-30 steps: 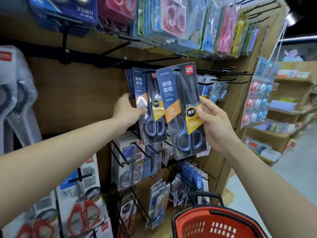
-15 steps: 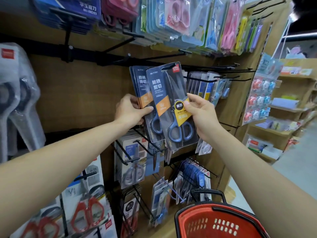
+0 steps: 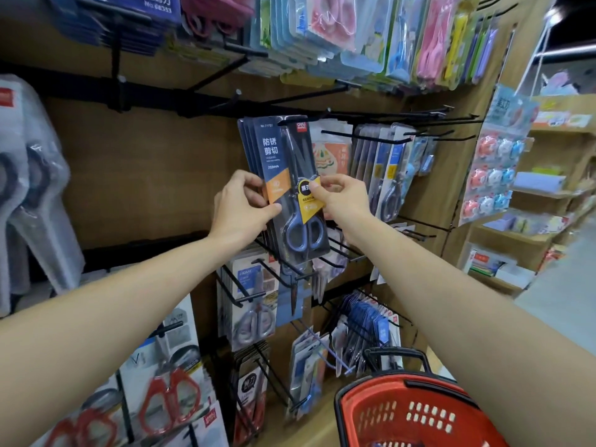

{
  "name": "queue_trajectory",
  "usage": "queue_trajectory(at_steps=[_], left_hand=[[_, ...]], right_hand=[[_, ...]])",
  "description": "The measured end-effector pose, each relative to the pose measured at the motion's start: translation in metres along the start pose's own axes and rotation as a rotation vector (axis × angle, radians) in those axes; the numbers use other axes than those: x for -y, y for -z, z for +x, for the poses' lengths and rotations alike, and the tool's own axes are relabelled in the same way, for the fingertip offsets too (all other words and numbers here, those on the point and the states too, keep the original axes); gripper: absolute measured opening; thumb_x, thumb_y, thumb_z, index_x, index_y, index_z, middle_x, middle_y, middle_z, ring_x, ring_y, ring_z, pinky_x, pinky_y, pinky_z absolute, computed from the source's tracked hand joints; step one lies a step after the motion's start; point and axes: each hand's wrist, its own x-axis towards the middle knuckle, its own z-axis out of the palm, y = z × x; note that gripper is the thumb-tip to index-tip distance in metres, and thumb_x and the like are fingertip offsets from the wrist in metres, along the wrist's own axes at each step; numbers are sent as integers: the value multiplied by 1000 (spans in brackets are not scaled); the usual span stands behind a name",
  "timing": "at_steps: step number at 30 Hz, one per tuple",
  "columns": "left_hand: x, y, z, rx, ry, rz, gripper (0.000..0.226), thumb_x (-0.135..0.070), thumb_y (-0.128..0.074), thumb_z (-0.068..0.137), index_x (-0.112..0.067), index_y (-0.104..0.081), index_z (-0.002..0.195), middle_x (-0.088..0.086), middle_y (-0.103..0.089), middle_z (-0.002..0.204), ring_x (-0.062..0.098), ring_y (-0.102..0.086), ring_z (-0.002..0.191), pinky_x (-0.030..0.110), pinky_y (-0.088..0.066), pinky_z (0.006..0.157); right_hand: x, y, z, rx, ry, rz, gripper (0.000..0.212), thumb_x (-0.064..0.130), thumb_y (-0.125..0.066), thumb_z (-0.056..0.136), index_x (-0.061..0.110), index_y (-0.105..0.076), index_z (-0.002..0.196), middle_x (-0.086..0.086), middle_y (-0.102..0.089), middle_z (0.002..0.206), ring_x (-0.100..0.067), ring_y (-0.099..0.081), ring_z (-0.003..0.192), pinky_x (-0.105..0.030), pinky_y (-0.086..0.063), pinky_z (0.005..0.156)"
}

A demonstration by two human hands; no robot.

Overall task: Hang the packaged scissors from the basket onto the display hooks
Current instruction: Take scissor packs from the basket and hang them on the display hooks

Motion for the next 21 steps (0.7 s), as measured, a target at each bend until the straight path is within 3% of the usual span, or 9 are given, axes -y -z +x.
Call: queue_trajectory(at_steps=[3,8,11,13,18,21], left_hand=[[5,-1,6,0,-11,40,41,-20,-90,76,-34,-56,93,-3,-69,79,20,-72,79,50,-63,74],[3,-2,5,-35,5,136,36,-24,-89,78,-32,-55,86,-7,-71,75,17,-71,75,46,-61,77],[-10,3,1,-52,29,242,37,-28,-90,76,-29,-54,83,-10,-70,76,16,-70,83,42,-58,82],[-23,8,-5,24,31,296,35,-32,-91,74,-28,-58,84,-11,-72,78,16,-71,86,43,-57,84],[-65,7,-47,314,-144,313,23,-38,-88,77,-30,-68,85,-10,-72,77,10,-70,80,46,-59,83],[-84,-6,-82,487,-254,373,21,-50,-84,79,-35,-70,82,-15,-71,74,5,-68,76,45,-59,79]], right_hand=[[-3,10,0,57,2,-54,35,26,-87,83,15,-73,113,-10,-75,108,-27,-73,104,-45,-61,90],[-7,28,-6,274,62,-226,47,6,-81,86,11,-65,130,-14,-74,112,-19,-70,93,-29,-63,74],[-15,42,-12,341,145,-480,58,13,-86,82,15,-64,136,-8,-74,113,-20,-71,94,-39,-62,90],[-21,55,-22,351,172,-506,58,16,-85,84,18,-64,138,-6,-72,117,-24,-74,94,-42,-59,95],[-39,100,-65,244,253,-354,39,9,-78,90,17,-69,127,-4,-75,108,-13,-72,92,-20,-57,86],[-58,128,-95,159,300,-327,26,7,-78,89,16,-74,113,4,-75,95,4,-67,80,-8,-49,75]])
